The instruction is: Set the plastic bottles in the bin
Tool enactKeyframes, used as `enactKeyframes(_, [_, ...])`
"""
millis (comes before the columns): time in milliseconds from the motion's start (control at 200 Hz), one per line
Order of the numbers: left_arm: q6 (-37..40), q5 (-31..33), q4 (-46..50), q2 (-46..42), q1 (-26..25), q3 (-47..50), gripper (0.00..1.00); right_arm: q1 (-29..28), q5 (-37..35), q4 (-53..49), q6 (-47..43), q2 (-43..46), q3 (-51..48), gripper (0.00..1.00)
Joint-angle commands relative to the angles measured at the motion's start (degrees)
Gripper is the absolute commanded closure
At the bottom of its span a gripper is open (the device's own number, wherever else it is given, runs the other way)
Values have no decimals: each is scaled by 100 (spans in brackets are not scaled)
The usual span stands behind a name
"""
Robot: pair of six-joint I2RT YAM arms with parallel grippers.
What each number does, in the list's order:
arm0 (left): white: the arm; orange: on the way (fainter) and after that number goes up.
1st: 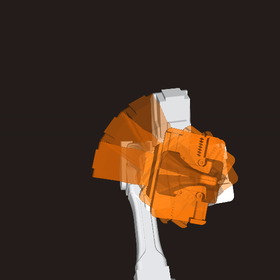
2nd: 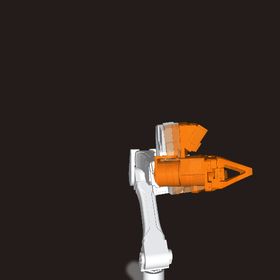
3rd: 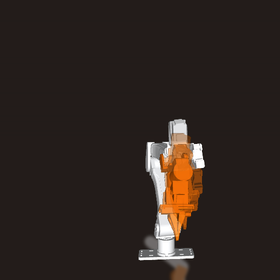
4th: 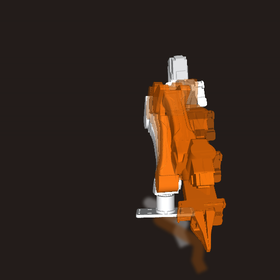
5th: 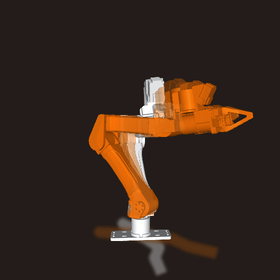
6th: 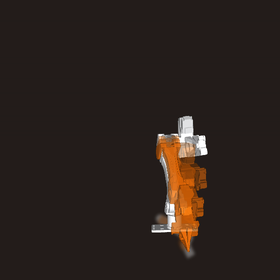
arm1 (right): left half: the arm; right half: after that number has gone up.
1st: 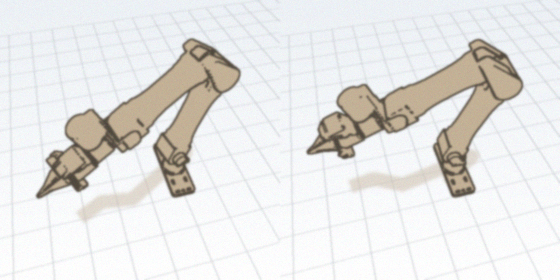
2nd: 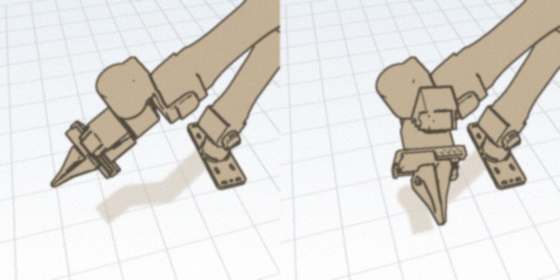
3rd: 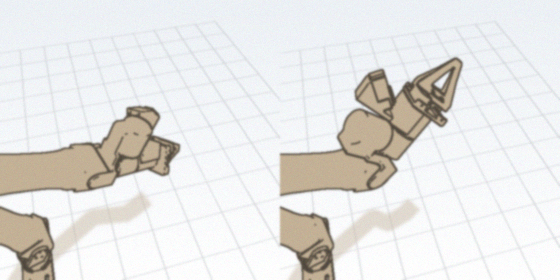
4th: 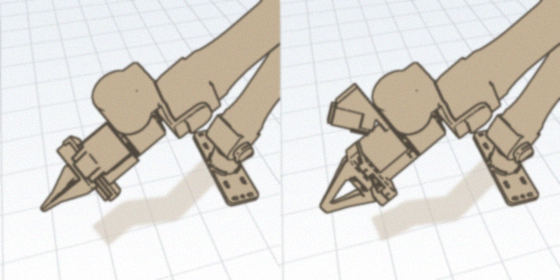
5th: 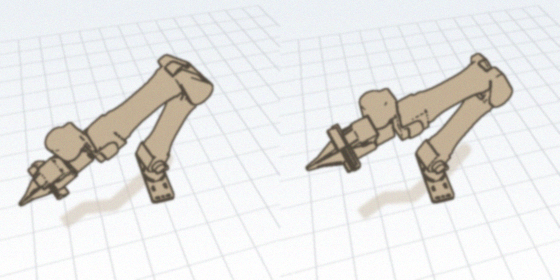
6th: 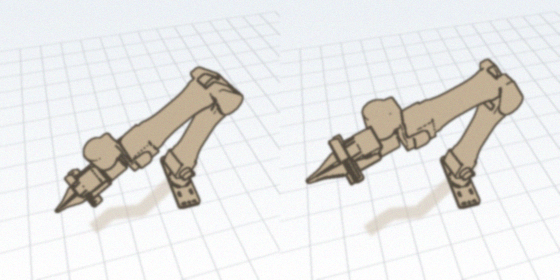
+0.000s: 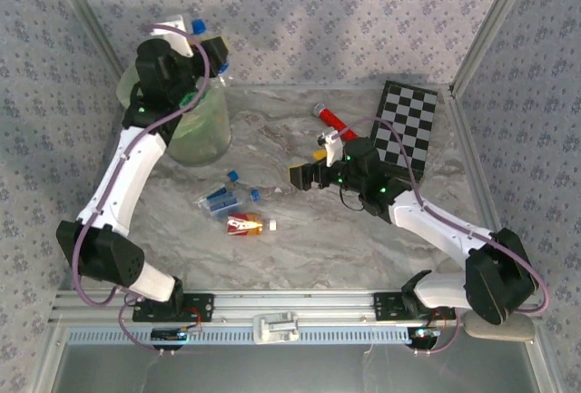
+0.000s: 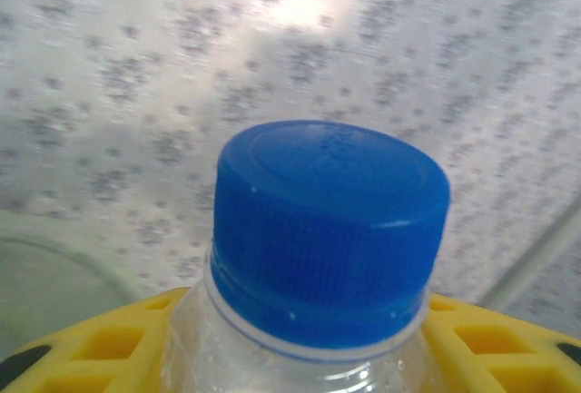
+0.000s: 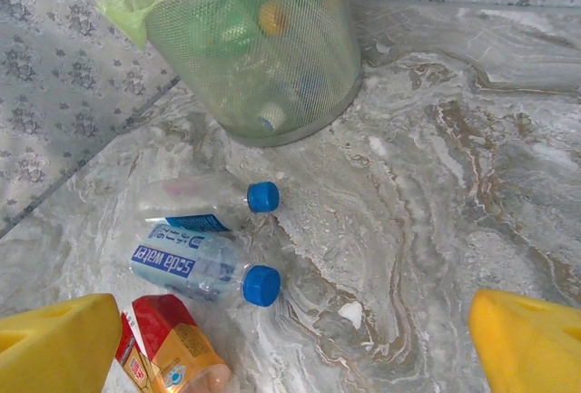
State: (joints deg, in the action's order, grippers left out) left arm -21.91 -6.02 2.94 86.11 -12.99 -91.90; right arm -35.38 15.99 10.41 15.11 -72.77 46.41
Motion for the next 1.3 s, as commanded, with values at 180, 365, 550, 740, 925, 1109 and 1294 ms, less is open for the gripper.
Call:
enactKeyframes(180, [200,306,544,437,826,-618,56,75,-333,-285,-106,224,-22,0])
enactKeyframes(365, [-225,139,661,950,1076,-735,55,83,-364,-409,-96,271,51,0])
enactKeyframes(550, [-468,-141,927,1433,1084,-1055,51,83,-460,-538,-130,395,34,0])
enactKeyframes(740, [-559,-324,1349,1692,1083,-1518,23,83,-508,-545,-149,413,25,0])
enactKeyframes(925, [-492,-291,1337,1357,1080,-1484,2,92,-516,-507,-158,390,34,0])
enactKeyframes(1109, [-426,-328,1179,726,1042,-1082,0,101,-494,-475,-158,311,74,0])
enactKeyframes(1294, [-138,-652,1151,-118,774,-246,0,102,-434,-457,-110,180,157,0])
